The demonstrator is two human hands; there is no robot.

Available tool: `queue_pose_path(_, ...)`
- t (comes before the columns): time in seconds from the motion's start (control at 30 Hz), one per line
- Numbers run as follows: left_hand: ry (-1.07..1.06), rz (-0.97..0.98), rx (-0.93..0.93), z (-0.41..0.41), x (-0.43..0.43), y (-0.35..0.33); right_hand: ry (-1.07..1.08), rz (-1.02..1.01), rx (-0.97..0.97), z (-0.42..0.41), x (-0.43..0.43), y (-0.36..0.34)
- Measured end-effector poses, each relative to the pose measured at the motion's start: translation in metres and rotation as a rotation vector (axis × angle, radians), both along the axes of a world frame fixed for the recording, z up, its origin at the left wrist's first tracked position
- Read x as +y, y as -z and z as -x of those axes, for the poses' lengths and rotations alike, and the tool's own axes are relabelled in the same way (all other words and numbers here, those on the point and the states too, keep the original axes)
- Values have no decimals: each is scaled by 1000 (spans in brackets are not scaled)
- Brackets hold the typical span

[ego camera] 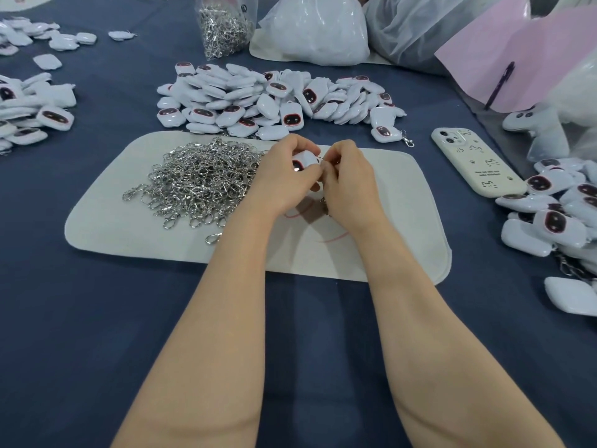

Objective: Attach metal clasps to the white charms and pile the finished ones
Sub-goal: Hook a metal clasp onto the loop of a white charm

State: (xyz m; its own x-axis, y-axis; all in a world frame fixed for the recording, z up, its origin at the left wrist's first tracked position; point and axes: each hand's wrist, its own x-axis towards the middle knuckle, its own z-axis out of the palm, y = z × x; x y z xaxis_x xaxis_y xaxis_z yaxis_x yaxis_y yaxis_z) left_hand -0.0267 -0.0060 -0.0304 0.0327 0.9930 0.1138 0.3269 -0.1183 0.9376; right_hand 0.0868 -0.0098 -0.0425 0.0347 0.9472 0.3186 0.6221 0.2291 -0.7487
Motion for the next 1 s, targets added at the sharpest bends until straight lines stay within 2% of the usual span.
queue_pose_path(0.2, 14, 2, 8, 0, 1, 0, 3, 19, -4, 0, -2, -1)
queue_pose_path(0.43, -28, -68, 17, -2, 2, -3, 79, 15, 111, 0, 0, -2)
queue_pose_path(0.67, -75, -194, 256, -3, 6, 2, 70, -2, 185, 0, 2, -2)
queue_pose_path(1.0, -144, -273, 324, -6, 9, 7, 28, 33, 180, 1, 2, -3)
